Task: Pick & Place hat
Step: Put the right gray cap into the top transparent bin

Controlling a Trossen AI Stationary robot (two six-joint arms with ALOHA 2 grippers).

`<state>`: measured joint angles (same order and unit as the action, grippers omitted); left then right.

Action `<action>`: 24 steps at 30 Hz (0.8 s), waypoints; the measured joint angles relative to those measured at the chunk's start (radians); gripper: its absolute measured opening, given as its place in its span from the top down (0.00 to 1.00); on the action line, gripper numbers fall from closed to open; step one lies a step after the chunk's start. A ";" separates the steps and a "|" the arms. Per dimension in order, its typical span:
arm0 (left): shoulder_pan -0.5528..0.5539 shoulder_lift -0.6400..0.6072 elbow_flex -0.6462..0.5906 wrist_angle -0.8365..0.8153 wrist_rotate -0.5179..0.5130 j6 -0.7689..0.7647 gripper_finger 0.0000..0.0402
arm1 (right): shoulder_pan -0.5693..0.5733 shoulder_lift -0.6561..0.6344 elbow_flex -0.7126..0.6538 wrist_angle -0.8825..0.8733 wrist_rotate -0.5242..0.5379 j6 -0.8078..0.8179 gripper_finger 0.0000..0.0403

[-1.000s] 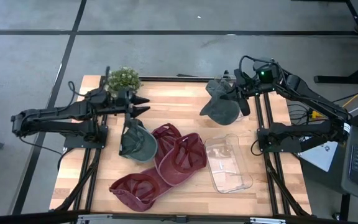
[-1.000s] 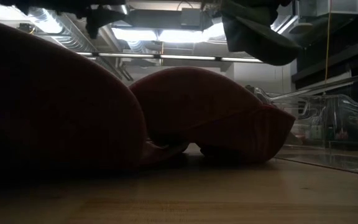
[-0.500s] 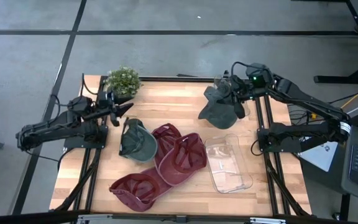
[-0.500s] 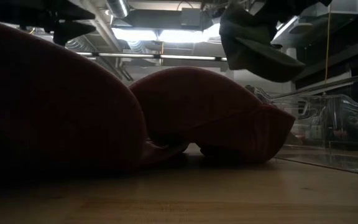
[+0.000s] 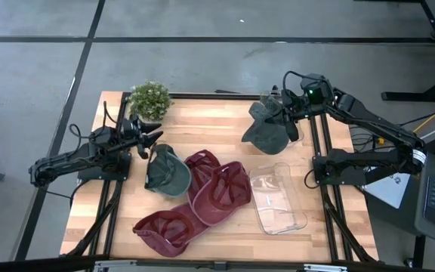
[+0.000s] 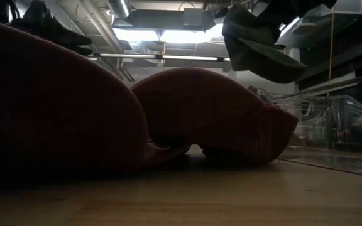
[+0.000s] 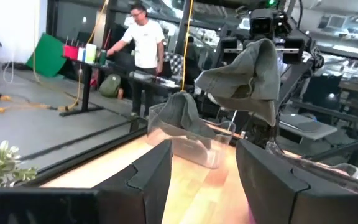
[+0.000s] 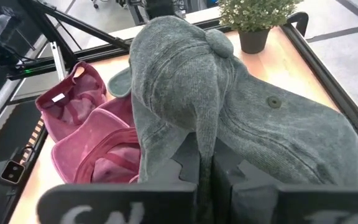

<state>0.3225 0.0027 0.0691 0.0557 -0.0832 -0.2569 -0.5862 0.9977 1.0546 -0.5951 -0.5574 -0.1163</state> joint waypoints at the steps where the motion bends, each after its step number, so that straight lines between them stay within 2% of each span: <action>1: 0.000 -0.003 -0.014 0.007 -0.005 0.005 0.57 | -0.005 0.000 0.000 -0.002 -0.007 0.002 0.98; 6: -0.001 -0.003 -0.060 0.017 0.003 0.014 0.56 | -0.024 -0.017 0.000 -0.001 -0.020 0.017 0.98; 11: -0.001 -0.003 -0.060 -0.017 0.041 0.102 0.57 | -0.045 -0.053 0.001 0.002 -0.037 0.038 0.98; 15: -0.001 0.000 -0.060 -0.038 0.049 0.072 0.56 | -0.067 -0.088 0.002 0.008 -0.039 0.033 0.98; 24: -0.001 0.005 -0.060 -0.038 0.052 0.061 0.57 | -0.115 -0.142 0.002 0.006 -0.038 -0.110 0.98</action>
<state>0.3214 0.0082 0.0086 0.0177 -0.0316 -0.1959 -0.7016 0.8558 1.0561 -0.5890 -0.5959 -0.2267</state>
